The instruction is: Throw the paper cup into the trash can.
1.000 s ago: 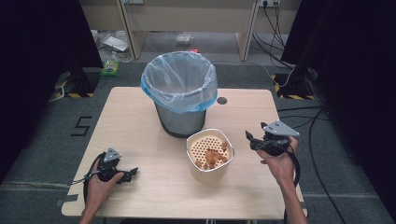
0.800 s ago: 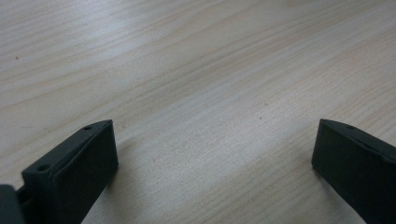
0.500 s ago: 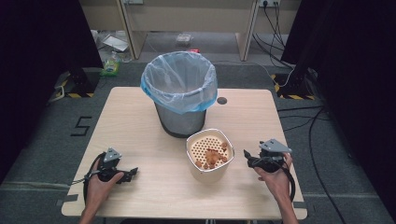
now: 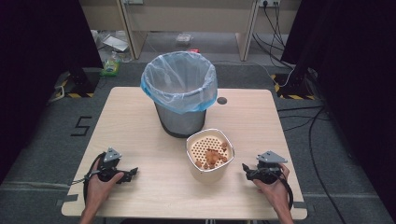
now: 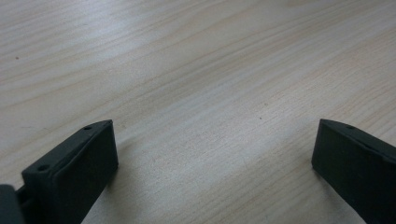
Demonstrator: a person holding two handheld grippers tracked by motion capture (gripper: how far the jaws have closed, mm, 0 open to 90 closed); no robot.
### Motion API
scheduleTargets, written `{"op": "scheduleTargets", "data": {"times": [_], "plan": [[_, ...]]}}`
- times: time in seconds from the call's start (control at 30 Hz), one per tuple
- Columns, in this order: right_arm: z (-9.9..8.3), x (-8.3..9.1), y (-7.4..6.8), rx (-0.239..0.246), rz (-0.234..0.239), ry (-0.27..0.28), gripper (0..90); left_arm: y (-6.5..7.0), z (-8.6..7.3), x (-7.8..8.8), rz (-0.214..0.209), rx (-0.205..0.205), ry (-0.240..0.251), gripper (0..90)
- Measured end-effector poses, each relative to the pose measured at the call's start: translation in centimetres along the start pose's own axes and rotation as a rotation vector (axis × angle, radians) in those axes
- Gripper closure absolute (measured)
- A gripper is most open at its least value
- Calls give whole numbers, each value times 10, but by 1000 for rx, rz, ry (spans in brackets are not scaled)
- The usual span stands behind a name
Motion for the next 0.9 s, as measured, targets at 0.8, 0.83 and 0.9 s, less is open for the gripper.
{"op": "scheduleTargets", "data": {"times": [0.8,0.83,0.9], "plan": [[-30,-7,-5,-53,32,-46,241,0,0,0,0,-1,0,0],[-30,-7,-5,-54,32,-46,240,0,0,0,-1,0,0,0],[-30,-7,-5,-51,32,-47,234,0,0,0,0,1,0,0]]}}
Point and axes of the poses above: each handheld gripper's, and its own axes: x roughly backward along the jaws, z roughly out of its top, y roughly to its right, the point moved 10 cm from there along -x, roughly forward along the jaws, and after that the axes turned 10 degrees about z, right-handed, at the moved point
